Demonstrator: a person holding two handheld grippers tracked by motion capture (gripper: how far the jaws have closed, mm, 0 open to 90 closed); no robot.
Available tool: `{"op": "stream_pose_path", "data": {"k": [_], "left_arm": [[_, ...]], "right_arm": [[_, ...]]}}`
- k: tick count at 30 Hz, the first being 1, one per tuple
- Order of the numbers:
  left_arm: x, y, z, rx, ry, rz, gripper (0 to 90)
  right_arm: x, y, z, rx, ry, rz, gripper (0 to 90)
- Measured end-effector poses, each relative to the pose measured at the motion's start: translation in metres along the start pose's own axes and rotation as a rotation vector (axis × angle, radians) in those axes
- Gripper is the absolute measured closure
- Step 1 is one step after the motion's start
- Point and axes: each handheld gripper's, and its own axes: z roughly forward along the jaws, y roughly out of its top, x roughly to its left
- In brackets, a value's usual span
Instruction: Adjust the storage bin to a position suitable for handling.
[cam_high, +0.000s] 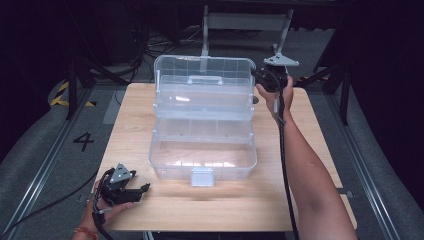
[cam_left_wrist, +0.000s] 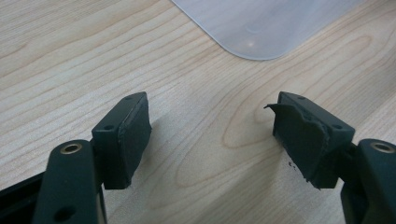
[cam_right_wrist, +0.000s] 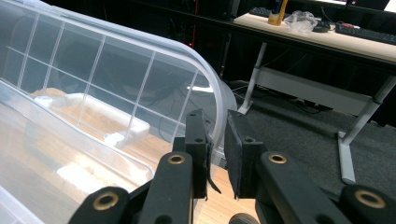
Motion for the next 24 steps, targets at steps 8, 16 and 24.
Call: {"op": "stream_pose_path", "data": {"k": [8,16,24], "left_arm": [[0.001,0.0,0.0,0.0,-0.001,0.007,28.1],[0.0,0.0,0.0,0.001,-0.001,0.002,28.1],[0.0,0.0,0.0,0.001,-0.002,0.003,28.1]], "right_arm": [[-0.003,0.0,0.006,0.019,0.004,0.011,79.7],[-0.005,-0.003,0.009,0.03,0.009,0.034,79.4],[-0.006,-0.004,0.012,0.042,0.0,0.036,79.7]]}}
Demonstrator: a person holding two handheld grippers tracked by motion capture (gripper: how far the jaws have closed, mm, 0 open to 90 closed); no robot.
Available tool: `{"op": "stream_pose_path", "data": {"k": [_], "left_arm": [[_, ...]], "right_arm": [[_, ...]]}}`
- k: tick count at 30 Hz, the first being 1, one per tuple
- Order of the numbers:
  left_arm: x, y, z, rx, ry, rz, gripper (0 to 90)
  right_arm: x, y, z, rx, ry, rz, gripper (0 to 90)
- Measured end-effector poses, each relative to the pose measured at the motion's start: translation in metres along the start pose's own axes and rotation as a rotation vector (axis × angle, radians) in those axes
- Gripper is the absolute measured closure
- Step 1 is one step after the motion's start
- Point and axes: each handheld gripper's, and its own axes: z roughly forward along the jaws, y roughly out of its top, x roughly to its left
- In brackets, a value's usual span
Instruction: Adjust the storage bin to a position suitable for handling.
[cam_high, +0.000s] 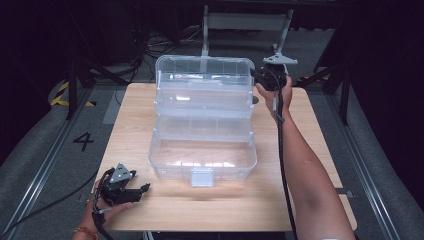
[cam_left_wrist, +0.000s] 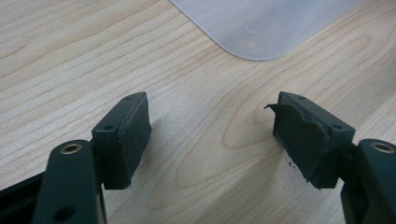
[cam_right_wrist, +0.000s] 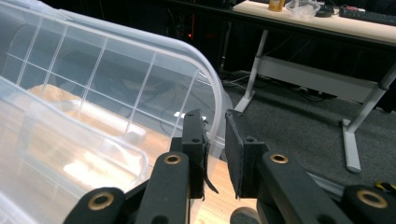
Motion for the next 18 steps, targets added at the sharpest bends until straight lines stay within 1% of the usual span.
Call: {"op": "stream_pose_path", "data": {"k": [2,4,6,8,9,10,11,12,18], "left_arm": [[0.0,0.0,0.0,0.0,0.0,0.001,28.0],[0.0004,0.0001,-0.0001,0.002,0.001,0.005,28.1],[0.0011,0.0006,0.0001,-0.004,0.009,0.015,28.0],[0.001,0.0006,0.0001,-0.001,0.006,0.012,27.7],[0.0012,0.0004,0.0006,-0.007,0.014,0.02,27.7],[0.001,0.0009,0.0002,0.001,0.003,0.01,27.6],[0.001,0.0005,0.0009,-0.008,0.011,0.017,27.6],[0.001,0.0008,0.0006,-0.002,0.004,0.011,27.5],[0.0008,0.0005,0.0009,-0.007,0.009,0.012,27.4]], "right_arm": [[-0.0002,-0.0021,0.0006,0.004,0.0,-0.005,82.2],[0.0004,-0.0036,-0.0001,-0.001,0.011,-0.002,82.3],[0.0022,-0.0043,0.0001,0.007,0.008,-0.019,82.3],[0.0039,-0.0046,0.0,0.006,0.008,-0.03,82.3],[0.0045,-0.0045,0.0,0.008,0.011,-0.031,82.3],[0.0051,-0.0044,-0.0002,0.009,0.013,-0.032,82.3],[0.0054,-0.0041,-0.0003,0.011,0.011,-0.036,82.3],[0.0055,-0.0039,-0.0006,0.008,0.008,-0.041,82.2],[0.0047,-0.0044,-0.0026,0.014,0.012,-0.043,81.6]]}}
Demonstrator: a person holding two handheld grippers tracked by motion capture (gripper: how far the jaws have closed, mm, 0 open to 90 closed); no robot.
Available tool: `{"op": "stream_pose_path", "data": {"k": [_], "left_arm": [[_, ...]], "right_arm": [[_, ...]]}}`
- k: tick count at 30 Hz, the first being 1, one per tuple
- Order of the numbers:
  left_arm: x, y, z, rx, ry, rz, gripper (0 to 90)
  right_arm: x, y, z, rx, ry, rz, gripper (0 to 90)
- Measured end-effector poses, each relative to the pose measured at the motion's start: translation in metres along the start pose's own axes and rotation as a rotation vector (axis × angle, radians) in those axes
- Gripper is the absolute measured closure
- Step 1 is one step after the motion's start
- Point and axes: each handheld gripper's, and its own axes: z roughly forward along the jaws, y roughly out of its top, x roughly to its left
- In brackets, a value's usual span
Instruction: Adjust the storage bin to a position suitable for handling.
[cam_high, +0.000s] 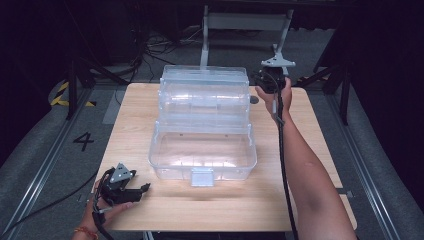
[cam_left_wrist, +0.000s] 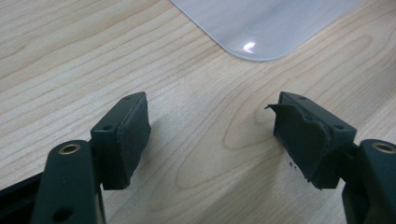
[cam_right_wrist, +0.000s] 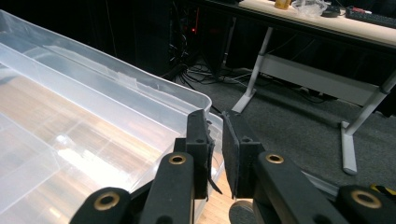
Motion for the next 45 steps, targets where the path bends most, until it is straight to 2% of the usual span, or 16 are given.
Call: {"op": "stream_pose_path", "data": {"k": [7,12,13,15,17,27,36,37,39,45], "left_arm": [[0.0,0.0,0.0,0.001,0.001,0.003,27.5],[0.0,0.0,0.0,0.001,0.001,0.001,27.4],[0.0,0.0,0.0,0.0,0.002,0.003,27.5],[0.0,0.0,0.0,0.001,0.003,0.002,27.4],[0.0,0.0,0.0,0.001,0.001,0.001,27.5],[0.0,0.0,0.0,0.001,0.003,-0.001,27.4],[0.0,0.0,0.0,0.001,0.004,-0.002,27.4],[0.0,0.0,0.0,0.001,0.004,-0.002,27.4],[0.0,0.0,0.0,0.001,0.004,-0.002,27.4],[0.0,0.0,0.0,0.001,0.004,-0.002,27.3]], "right_arm": [[0.002,-0.002,-0.007,0.006,0.008,-0.034,81.2],[0.003,-0.002,-0.017,0.006,0.025,-0.056,78.6],[0.004,-0.003,-0.022,0.007,0.033,-0.077,77.7],[0.004,-0.004,-0.024,0.007,0.033,-0.085,77.1],[0.005,-0.008,-0.032,0.009,0.041,-0.1,75.6],[0.004,-0.026,-0.057,0.021,0.093,-0.107,68.8],[0.005,-0.04,-0.077,0.054,0.138,-0.127,56.3],[0.006,-0.045,-0.082,0.069,0.153,-0.15,53.0],[0.008,-0.05,-0.087,0.081,0.15,-0.171,51.3],[0.009,-0.063,-0.099,0.093,0.159,-0.19,47.3]]}}
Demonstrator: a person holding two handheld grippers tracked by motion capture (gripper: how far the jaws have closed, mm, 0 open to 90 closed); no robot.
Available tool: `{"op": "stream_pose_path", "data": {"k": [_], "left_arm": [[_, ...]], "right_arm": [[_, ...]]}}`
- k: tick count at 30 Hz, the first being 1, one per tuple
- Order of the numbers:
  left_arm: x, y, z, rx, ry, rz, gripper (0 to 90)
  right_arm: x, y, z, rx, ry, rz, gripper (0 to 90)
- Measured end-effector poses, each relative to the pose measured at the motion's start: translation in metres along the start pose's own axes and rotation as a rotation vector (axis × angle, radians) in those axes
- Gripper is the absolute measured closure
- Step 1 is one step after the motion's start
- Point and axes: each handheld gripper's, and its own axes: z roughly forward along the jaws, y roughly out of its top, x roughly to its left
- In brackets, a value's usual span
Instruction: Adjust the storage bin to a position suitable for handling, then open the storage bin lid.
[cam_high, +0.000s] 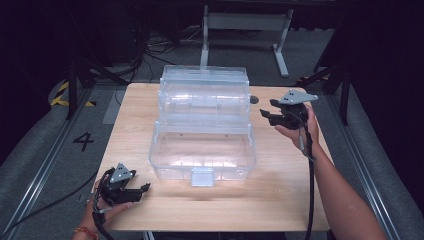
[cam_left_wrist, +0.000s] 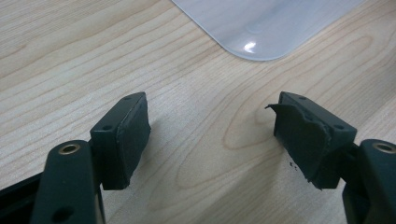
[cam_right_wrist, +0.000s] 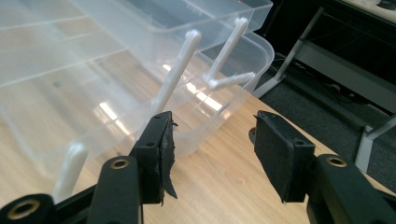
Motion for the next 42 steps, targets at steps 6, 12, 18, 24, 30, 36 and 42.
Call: {"op": "stream_pose_path", "data": {"k": [6,12,18,24,30,36,42], "left_arm": [[0.001,0.001,0.0,0.004,-0.005,0.0,26.7],[0.0,0.0,-0.001,0.006,0.0,0.004,26.6],[0.0,-0.001,-0.001,0.01,-0.008,-0.003,26.6],[0.0,-0.001,-0.001,0.01,-0.008,-0.001,26.6],[0.001,0.0,0.0,0.002,-0.001,0.005,25.9],[0.0,0.001,0.001,0.005,0.003,-0.01,25.6],[0.003,0.004,0.004,0.009,-0.002,0.006,24.4]], "right_arm": [[0.006,-0.019,-0.012,0.054,0.003,-0.034,44.0],[0.011,-0.045,-0.03,0.09,-0.007,-0.048,42.8],[0.016,-0.068,-0.041,0.146,-0.006,-0.068,40.3],[0.023,-0.095,-0.052,0.205,-0.003,-0.087,37.6],[0.026,-0.123,-0.058,0.263,0.004,-0.069,34.7],[0.026,-0.15,-0.063,0.322,-0.001,0.015,29.2],[0.028,-0.174,-0.072,0.321,-0.007,0.053,29.5]]}}
